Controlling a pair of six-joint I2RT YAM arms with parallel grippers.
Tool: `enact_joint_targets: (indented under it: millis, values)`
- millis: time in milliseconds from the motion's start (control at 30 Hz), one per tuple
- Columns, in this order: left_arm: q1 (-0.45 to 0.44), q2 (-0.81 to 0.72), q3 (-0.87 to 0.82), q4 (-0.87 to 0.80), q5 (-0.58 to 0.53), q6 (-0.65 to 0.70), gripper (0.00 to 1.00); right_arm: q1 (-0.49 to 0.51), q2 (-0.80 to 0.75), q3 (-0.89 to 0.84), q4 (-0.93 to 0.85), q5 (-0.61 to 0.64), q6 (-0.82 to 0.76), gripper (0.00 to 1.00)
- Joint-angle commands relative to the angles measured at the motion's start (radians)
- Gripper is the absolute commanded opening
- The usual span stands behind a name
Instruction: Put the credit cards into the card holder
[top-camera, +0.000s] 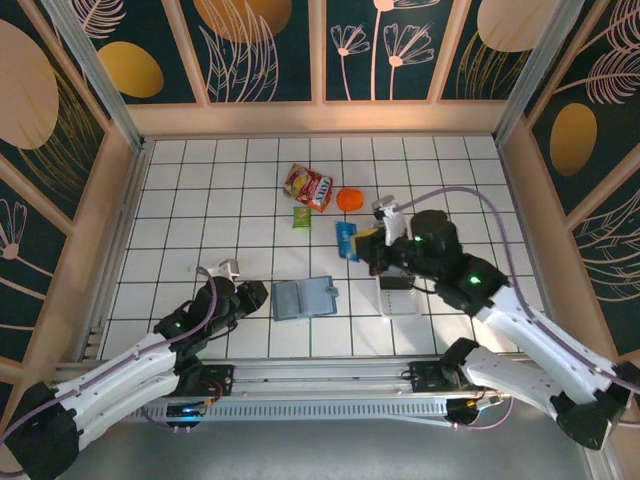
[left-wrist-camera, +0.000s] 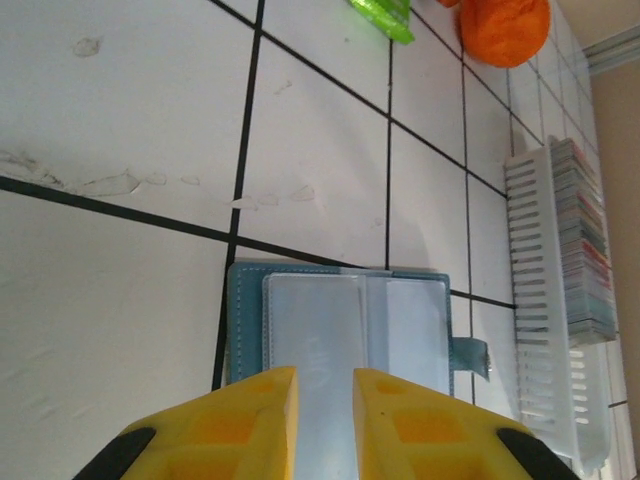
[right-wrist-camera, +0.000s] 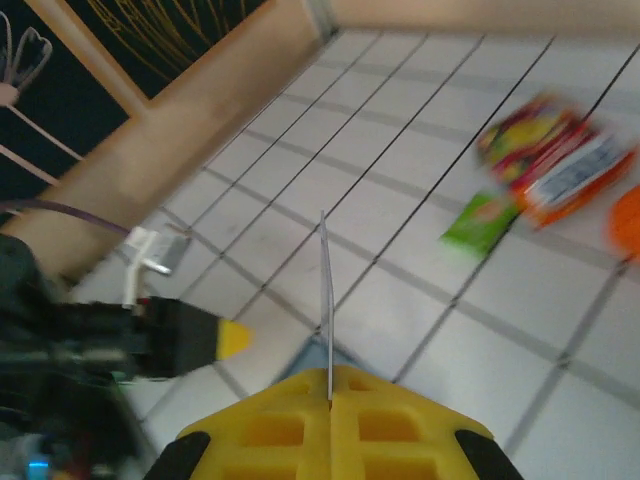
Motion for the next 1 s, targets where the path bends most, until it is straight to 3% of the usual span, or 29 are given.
enact_joint_targets:
  millis: [0, 100, 433, 967]
  values:
    - [-0.006, 0.042, 0.024, 0.066, 0.038, -0.006, 0.21, 0.059, 0.137, -0.075, 0.141, -0.125, 0.425, 0.00]
    - [-0.005, 0.104, 0.041, 0.083, 0.063, 0.012, 0.21, 0.102, 0.258, -0.081, 0.132, -0.104, 0.422, 0.00]
    - [-0.006, 0.240, 0.060, 0.126, 0.094, 0.042, 0.19, 0.082, 0.561, -0.066, 0.253, -0.151, 0.398, 0.00]
    - [-0.006, 0.304, 0.052, 0.135, 0.096, 0.050, 0.10, 0.057, 0.697, -0.038, 0.338, -0.207, 0.416, 0.00]
